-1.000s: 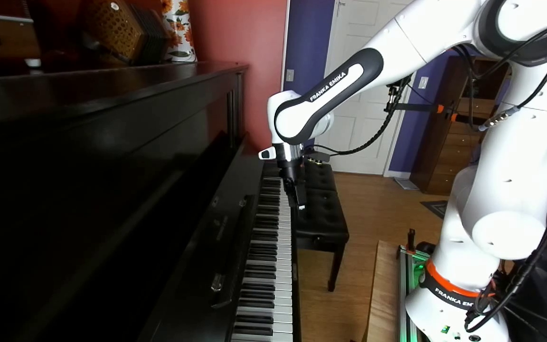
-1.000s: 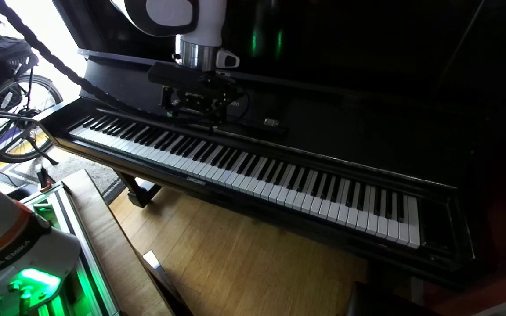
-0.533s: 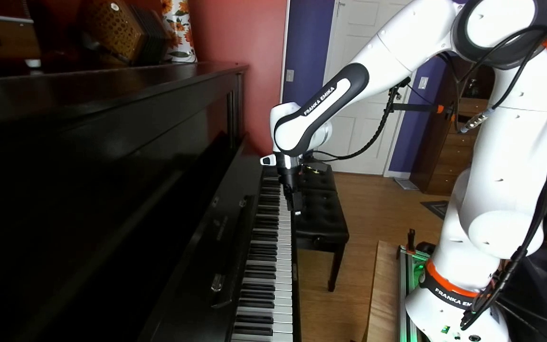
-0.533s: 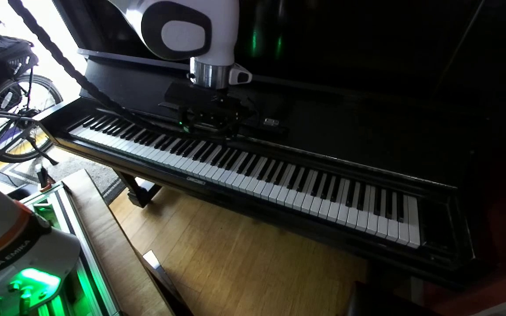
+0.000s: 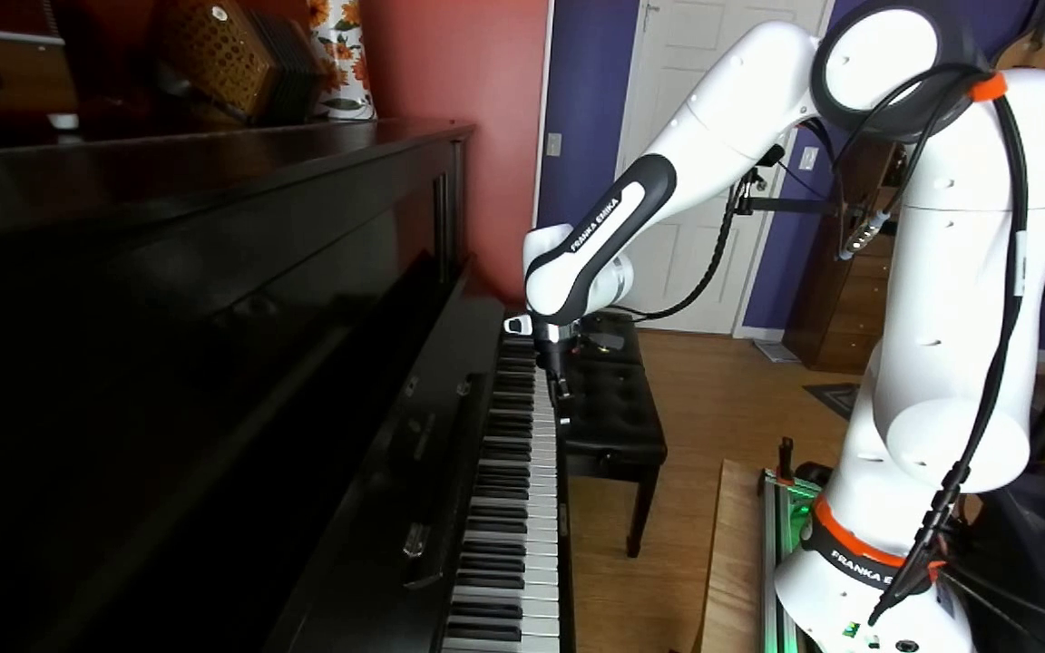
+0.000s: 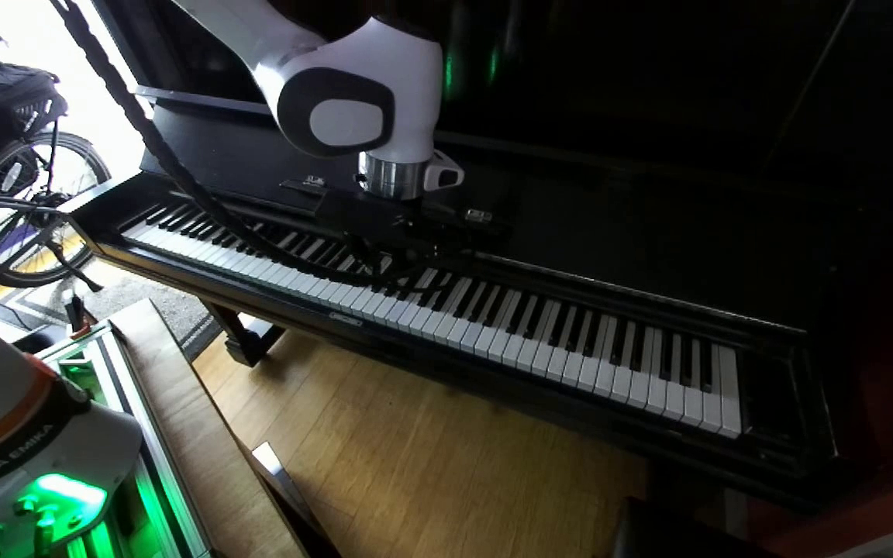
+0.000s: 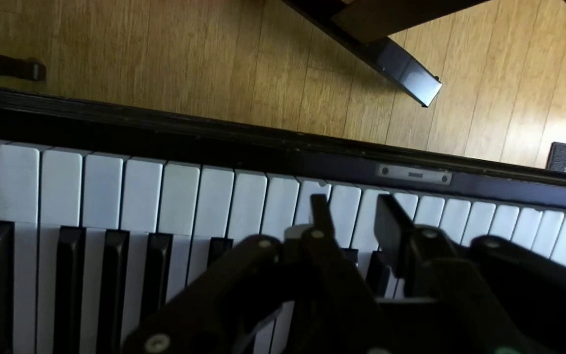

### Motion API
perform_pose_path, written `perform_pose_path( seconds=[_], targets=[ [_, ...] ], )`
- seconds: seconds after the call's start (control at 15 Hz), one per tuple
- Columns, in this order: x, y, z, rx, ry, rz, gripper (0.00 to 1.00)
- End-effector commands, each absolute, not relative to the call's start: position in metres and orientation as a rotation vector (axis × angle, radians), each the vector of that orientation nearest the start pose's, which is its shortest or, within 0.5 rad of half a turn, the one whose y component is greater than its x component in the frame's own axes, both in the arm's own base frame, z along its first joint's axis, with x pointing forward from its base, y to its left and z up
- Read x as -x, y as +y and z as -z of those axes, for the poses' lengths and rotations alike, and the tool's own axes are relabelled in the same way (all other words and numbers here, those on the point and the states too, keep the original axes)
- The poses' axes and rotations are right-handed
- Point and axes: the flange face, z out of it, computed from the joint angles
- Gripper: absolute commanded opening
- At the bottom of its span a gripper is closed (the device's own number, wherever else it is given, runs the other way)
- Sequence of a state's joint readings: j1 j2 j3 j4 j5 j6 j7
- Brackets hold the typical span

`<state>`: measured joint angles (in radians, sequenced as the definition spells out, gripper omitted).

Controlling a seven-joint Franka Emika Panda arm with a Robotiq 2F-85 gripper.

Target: Press the E key on the piano

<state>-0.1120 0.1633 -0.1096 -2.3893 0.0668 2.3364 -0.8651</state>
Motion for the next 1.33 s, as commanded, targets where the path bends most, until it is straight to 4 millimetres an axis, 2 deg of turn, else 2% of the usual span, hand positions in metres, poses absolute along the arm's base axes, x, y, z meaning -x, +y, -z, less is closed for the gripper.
perform_pose_path(
  seconds=[0.0,1.27],
  targets=[
    [-0.466,-0.113,-0.217,2.848,-0.868,-0.22,0.02],
    [-0.478,-0.139,-0.161,2.965,-0.775,-0.054,0.0]
  ],
)
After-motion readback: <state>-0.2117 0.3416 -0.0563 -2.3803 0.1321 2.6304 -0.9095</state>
